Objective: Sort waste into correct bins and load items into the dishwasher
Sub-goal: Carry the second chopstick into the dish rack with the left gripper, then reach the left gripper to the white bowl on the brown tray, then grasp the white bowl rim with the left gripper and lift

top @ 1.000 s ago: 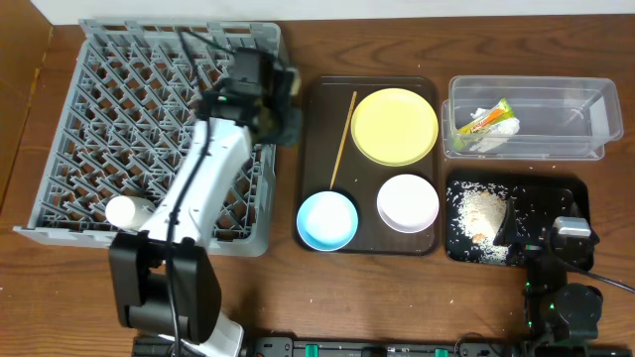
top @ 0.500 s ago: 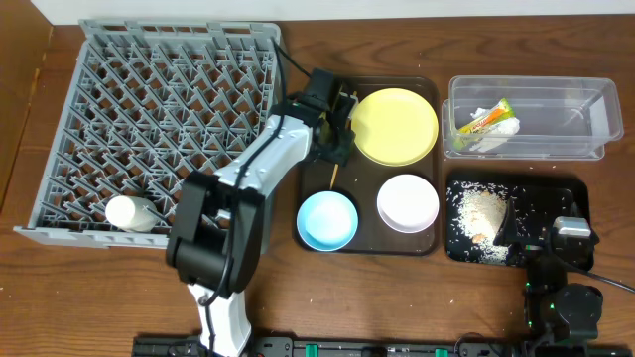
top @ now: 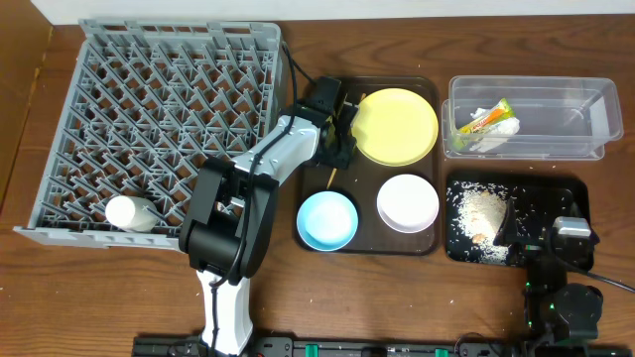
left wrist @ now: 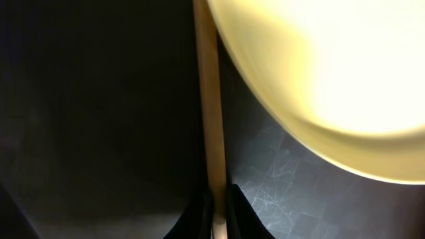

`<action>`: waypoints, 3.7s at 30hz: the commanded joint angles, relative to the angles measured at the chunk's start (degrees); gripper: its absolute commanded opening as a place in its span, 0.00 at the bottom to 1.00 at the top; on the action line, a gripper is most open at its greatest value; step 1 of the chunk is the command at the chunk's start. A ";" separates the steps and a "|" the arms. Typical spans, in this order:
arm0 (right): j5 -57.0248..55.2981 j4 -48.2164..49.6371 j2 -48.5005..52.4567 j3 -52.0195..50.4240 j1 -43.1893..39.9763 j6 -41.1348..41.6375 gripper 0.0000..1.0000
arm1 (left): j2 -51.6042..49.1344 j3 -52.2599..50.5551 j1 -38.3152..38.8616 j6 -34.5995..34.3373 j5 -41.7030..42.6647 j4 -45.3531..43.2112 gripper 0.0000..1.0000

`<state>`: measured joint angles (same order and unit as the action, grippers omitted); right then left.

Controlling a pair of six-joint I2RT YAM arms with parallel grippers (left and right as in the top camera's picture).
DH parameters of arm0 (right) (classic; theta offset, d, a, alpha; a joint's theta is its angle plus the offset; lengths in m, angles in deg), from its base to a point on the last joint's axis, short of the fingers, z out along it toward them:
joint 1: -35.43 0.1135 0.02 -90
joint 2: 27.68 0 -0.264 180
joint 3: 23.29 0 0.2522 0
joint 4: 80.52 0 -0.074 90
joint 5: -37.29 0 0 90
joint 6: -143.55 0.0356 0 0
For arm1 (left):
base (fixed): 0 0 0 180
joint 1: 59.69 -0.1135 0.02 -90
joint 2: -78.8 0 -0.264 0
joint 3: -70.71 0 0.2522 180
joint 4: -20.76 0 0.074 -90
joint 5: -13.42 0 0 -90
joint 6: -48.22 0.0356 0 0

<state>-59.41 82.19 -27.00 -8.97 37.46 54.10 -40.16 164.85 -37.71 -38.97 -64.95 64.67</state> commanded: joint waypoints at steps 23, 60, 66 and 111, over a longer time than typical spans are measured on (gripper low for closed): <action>-0.17 0.07 -0.37 -0.26 -0.57 -0.39 0.99 | 20.37 0.33 -13.79 -4.20 -20.46 14.75 0.08; -0.17 0.04 -0.35 -0.26 -0.57 -0.39 0.99 | 27.98 1.03 0.24 -13.97 -1.79 28.94 0.46; -0.17 0.07 -0.35 -0.26 -0.57 -0.39 0.99 | 27.80 -5.40 6.16 -19.65 0.55 20.79 0.46; -0.17 0.07 -0.31 -0.26 -0.57 -0.39 0.99 | 34.16 -4.39 1.03 -12.41 -32.52 9.79 0.08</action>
<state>-59.41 82.17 -27.00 -8.97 37.46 54.10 -9.56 160.00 -34.80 -53.55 -72.99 73.00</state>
